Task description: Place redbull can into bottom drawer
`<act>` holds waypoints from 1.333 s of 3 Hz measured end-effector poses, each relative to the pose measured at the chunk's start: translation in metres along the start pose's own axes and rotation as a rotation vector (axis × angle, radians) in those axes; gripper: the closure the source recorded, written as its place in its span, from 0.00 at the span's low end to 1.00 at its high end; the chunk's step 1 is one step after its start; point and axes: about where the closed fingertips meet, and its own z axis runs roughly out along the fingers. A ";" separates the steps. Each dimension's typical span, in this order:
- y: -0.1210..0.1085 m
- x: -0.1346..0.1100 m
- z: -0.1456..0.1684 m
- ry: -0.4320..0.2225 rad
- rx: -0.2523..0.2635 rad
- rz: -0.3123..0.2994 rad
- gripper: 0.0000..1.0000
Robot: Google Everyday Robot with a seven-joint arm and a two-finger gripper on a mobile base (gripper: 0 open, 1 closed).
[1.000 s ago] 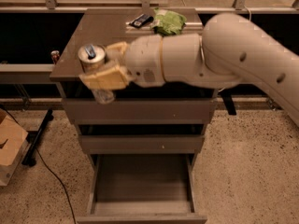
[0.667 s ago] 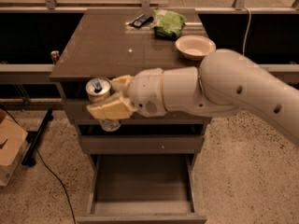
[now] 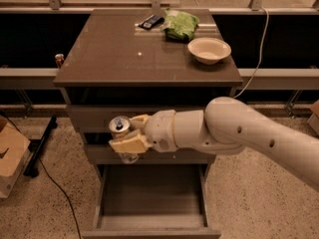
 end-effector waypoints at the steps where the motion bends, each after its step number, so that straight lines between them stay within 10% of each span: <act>1: -0.023 0.058 0.015 -0.022 0.038 0.072 1.00; 4: -0.033 0.073 0.031 0.099 0.035 0.063 1.00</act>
Offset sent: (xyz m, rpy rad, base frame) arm 0.0143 -0.0082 -0.0490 0.0212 0.0347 -0.0487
